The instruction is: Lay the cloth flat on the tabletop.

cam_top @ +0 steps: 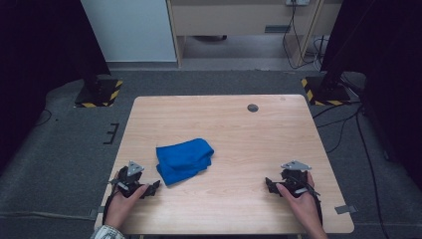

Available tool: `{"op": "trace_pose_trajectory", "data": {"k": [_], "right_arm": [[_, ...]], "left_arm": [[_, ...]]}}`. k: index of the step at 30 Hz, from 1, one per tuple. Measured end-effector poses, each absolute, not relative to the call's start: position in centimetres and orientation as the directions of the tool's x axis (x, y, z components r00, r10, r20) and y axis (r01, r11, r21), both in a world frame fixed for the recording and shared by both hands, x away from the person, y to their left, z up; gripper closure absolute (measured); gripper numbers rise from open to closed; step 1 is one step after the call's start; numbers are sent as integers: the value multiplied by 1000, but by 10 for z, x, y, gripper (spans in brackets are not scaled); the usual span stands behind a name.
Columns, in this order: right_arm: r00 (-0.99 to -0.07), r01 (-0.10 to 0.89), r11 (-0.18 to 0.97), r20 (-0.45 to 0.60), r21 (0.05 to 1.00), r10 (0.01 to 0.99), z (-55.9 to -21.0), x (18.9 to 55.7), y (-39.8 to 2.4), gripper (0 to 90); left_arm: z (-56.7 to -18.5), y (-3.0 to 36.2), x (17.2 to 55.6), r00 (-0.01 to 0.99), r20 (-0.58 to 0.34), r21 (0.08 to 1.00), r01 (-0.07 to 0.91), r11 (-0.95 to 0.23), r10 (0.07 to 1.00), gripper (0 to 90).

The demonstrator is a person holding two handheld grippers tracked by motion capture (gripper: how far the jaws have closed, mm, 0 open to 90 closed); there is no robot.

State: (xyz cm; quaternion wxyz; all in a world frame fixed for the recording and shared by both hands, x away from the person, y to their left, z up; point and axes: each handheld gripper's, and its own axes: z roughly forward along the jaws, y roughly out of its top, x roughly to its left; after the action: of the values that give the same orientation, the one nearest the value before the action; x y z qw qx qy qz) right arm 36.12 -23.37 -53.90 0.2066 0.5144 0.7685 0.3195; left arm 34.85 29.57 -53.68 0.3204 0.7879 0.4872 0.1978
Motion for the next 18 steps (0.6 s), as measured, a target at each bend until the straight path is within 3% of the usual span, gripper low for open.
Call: {"op": "trace_pose_trajectory", "data": {"k": [8,18], "right_arm": [[-414,649,290,8,704,910,-539,359,-236,8],[-406,651,283,8,704,914,-539,358,-236,8]], "left_arm": [[-533,297,347,443,-33,717,635,-287,896,28],[-500,288,338,474,13,796,528,-296,881,29]]}}
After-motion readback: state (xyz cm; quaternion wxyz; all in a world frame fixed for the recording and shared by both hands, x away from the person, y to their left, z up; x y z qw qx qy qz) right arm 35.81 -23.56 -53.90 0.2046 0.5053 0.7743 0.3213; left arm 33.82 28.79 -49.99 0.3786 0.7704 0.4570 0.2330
